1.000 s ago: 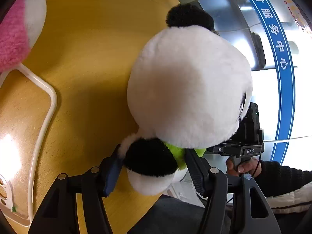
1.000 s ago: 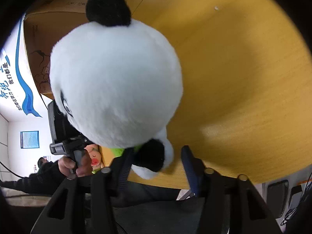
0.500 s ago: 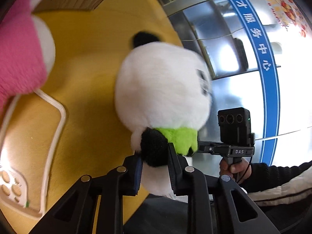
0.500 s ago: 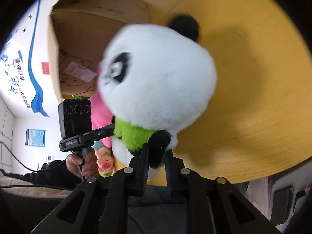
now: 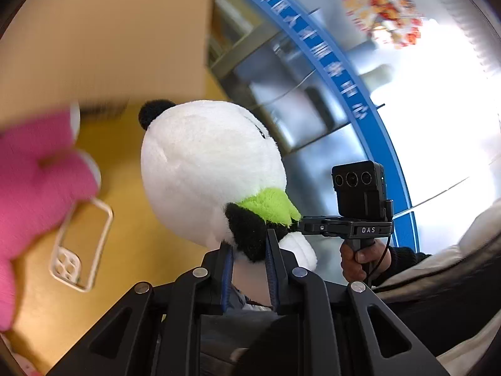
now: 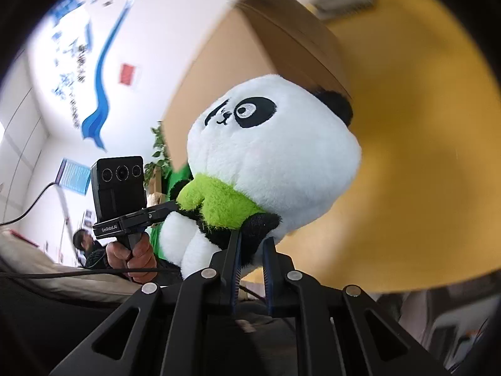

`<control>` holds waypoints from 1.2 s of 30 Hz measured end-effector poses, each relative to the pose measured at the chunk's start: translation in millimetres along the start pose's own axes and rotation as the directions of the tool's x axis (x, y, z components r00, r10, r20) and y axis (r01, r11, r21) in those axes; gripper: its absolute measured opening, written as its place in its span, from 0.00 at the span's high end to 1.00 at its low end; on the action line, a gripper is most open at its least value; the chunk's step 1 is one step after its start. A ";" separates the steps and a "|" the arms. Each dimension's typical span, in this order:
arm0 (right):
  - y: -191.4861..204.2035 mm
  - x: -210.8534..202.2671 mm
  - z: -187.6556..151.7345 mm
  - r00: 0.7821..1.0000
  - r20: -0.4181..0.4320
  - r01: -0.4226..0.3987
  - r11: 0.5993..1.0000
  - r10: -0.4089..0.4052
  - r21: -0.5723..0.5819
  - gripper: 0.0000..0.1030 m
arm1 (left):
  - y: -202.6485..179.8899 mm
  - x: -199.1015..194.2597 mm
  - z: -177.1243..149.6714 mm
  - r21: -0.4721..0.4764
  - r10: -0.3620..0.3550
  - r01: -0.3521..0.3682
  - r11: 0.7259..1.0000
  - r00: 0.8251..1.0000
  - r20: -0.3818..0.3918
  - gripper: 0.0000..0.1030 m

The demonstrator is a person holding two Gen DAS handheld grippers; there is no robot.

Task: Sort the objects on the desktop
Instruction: 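Lift and carry the panda plush with the right tool into the box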

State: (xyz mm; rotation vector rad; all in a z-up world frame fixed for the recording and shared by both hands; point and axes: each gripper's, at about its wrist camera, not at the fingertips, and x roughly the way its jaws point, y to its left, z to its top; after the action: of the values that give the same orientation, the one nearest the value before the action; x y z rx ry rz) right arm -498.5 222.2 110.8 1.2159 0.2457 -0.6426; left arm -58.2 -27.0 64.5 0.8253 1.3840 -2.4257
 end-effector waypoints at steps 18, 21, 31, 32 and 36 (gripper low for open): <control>224.7 -86.5 194.8 0.983 0.156 0.014 0.803 0.098 -0.596 0.91 | -44.4 -231.1 132.5 0.144 0.121 -0.225 0.964 0.849 0.515 0.83; 227.8 -46.9 249.1 0.990 0.132 0.034 0.809 0.055 -0.587 0.91 | -14.0 -255.6 178.8 0.105 0.146 -0.240 0.965 0.824 0.548 0.83; 157.6 59.3 362.3 0.969 -0.013 0.219 0.882 -0.246 -0.417 0.92 | 143.4 -221.2 330.8 -0.119 0.277 -0.251 0.961 0.895 0.350 0.83; 141.6 66.8 368.8 0.958 -0.039 0.245 0.883 -0.283 -0.399 0.93 | 162.5 -209.5 344.6 -0.141 0.295 -0.263 0.954 0.901 0.317 0.83; 77.7 87.2 387.7 0.902 -0.139 0.345 0.876 -0.409 -0.338 0.94 | 220.5 -160.3 378.7 -0.208 0.339 -0.298 0.932 0.918 0.206 0.83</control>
State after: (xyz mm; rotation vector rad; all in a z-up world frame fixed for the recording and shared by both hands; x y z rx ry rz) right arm -444.9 -149.2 263.1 0.9364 0.7493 -0.7840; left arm 37.4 -476.0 148.4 0.6346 1.2367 -2.0458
